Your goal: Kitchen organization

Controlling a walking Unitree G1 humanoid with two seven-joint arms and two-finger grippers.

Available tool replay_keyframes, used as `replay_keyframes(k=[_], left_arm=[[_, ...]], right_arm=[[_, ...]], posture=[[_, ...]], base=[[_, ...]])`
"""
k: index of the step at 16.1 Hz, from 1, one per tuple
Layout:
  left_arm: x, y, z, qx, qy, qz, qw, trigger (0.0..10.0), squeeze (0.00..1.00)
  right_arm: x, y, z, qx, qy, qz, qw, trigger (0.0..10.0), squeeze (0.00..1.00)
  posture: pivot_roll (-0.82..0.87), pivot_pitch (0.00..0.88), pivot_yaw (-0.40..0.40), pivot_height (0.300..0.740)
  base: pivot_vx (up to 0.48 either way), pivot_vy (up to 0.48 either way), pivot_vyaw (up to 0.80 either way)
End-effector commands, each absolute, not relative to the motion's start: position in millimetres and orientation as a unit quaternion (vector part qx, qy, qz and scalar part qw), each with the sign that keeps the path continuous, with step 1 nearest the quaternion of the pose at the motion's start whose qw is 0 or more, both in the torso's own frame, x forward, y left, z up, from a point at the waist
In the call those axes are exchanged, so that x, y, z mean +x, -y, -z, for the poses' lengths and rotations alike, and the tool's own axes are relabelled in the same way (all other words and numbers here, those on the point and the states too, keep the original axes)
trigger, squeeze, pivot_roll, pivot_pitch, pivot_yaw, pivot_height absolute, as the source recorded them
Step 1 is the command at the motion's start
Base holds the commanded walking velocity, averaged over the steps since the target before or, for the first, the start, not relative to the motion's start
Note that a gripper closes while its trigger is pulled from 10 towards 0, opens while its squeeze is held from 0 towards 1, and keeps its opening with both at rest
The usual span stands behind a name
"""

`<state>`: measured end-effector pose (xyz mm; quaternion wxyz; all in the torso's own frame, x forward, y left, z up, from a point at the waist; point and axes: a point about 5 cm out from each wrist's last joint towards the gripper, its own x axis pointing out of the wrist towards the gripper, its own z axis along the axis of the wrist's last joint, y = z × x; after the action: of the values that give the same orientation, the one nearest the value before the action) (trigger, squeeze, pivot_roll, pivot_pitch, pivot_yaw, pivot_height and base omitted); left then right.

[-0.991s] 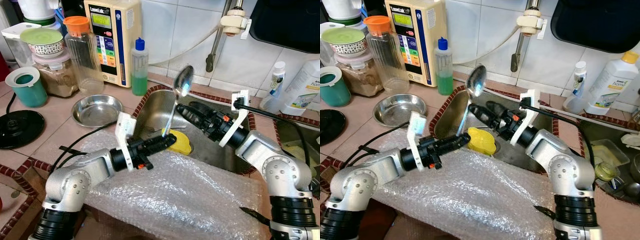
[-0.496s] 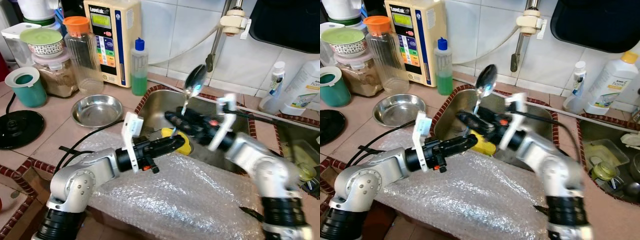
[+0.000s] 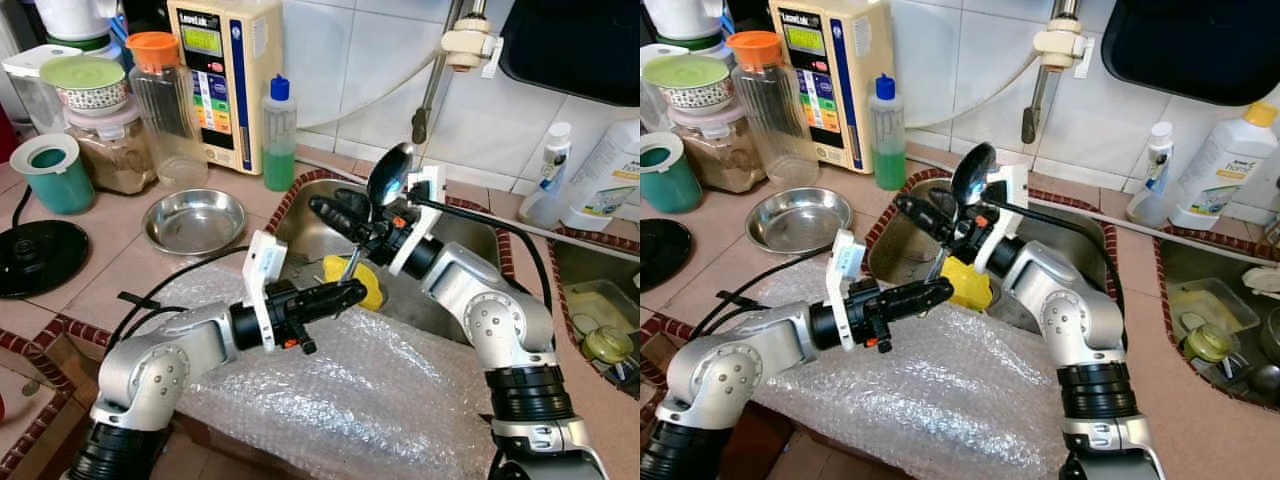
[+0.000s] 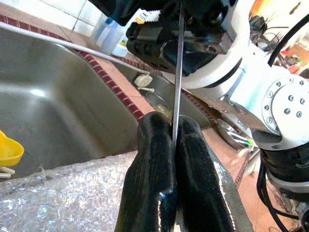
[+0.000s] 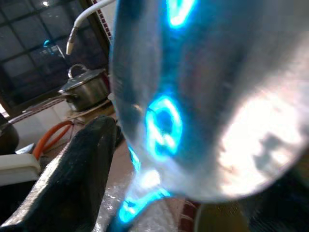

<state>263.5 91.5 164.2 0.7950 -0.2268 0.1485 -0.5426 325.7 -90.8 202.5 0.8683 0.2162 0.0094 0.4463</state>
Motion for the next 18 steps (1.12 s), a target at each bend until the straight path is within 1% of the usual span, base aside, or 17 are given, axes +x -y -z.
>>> replay_keyframes(k=[1, 2, 3, 4, 5, 6, 8, 9, 10, 11, 12, 13, 14, 18], left_arm=[[264, -90, -171, -0.222, -0.135, 0.552, 0.792, 0.0, 0.00], [267, -92, -171, -0.222, -0.134, 0.546, 0.797, 0.0, 0.00], [268, -92, -171, -0.221, -0.133, 0.545, 0.798, 0.0, 0.00], [268, -93, -171, -0.221, -0.132, 0.543, 0.799, 0.0, 0.00], [269, -93, -172, -0.221, -0.131, 0.544, 0.799, 0.0, 0.00], [269, -93, -172, -0.220, -0.131, 0.543, 0.800, 0.0, 0.00], [269, -94, -171, -0.220, -0.131, 0.542, 0.801, 0.0, 0.00], [268, -94, -171, -0.220, -0.131, 0.542, 0.800, 0.0, 0.00], [268, -94, -171, -0.219, -0.132, 0.542, 0.800, 0.0, 0.00], [268, -94, -171, -0.219, -0.132, 0.543, 0.800, 0.0, 0.00], [268, -94, -171, -0.219, -0.132, 0.543, 0.800, 0.0, 0.00], [268, -94, -171, -0.218, -0.132, 0.543, 0.800, 0.0, 0.00], [268, -94, -171, -0.218, -0.132, 0.543, 0.800, 0.0, 0.00], [267, -95, -171, -0.216, -0.134, 0.544, 0.799, 0.0, 0.00]], right_arm=[[328, 100, -203, 0.212, -0.006, -0.427, 0.879, 0.0, 0.00], [326, 105, -201, 0.212, -0.006, -0.427, 0.879, 0.0, 0.00], [325, 106, -200, 0.212, -0.007, -0.430, 0.878, 0.4, 0.00], [323, 107, -198, 0.212, -0.010, -0.435, 0.875, 3.8, 0.00], [321, 108, -197, 0.212, -0.013, -0.440, 0.873, 9.6, 0.00], [320, 109, -197, 0.212, -0.015, -0.441, 0.872, 10.0, 0.00], [319, 111, -195, 0.210, -0.020, -0.440, 0.873, 10.0, 0.00], [319, 112, -194, 0.210, -0.023, -0.441, 0.872, 10.0, 0.88], [318, 112, -194, 0.208, -0.024, -0.445, 0.871, 10.0, 0.65], [318, 113, -193, 0.208, -0.026, -0.447, 0.870, 10.0, 0.55], [317, 114, -192, 0.207, -0.028, -0.447, 0.870, 10.0, 0.00], [316, 116, -190, 0.209, -0.031, -0.449, 0.868, 8.2, 0.00], [316, 116, -188, 0.211, -0.034, -0.450, 0.867, 0.0, 0.00], [315, 115, -184, 0.213, -0.039, -0.451, 0.866, 0.0, 0.00]], posture=[[0.08, 0.000, -0.050, 0.740], [0.08, 0.000, -0.049, 0.740], [0.08, 0.000, -0.049, 0.740], [0.08, 0.000, -0.049, 0.740], [0.08, 0.000, -0.049, 0.740], [0.08, 0.000, -0.049, 0.740], [0.08, 0.000, -0.050, 0.740], [0.08, 0.000, -0.049, 0.740], [0.08, 0.000, -0.049, 0.740], [0.08, 0.000, -0.049, 0.740], [0.08, 0.000, -0.048, 0.740], [0.08, 0.000, -0.049, 0.740], [0.08, 0.000, -0.048, 0.740], [0.08, 0.000, -0.047, 0.740]], base=[[0.000, 0.000, 0.00], [0.000, 0.000, 0.00], [0.000, 0.000, 0.00], [0.000, 0.000, 0.00], [0.000, 0.000, 0.00], [0.000, 0.000, 0.00], [0.000, 0.000, 0.00], [0.000, 0.000, 0.00], [0.000, 0.000, 0.00], [0.000, 0.000, 0.00], [0.000, 0.000, 0.00], [0.000, 0.000, 0.00], [0.000, 0.000, 0.00], [0.000, 0.000, 0.00]])
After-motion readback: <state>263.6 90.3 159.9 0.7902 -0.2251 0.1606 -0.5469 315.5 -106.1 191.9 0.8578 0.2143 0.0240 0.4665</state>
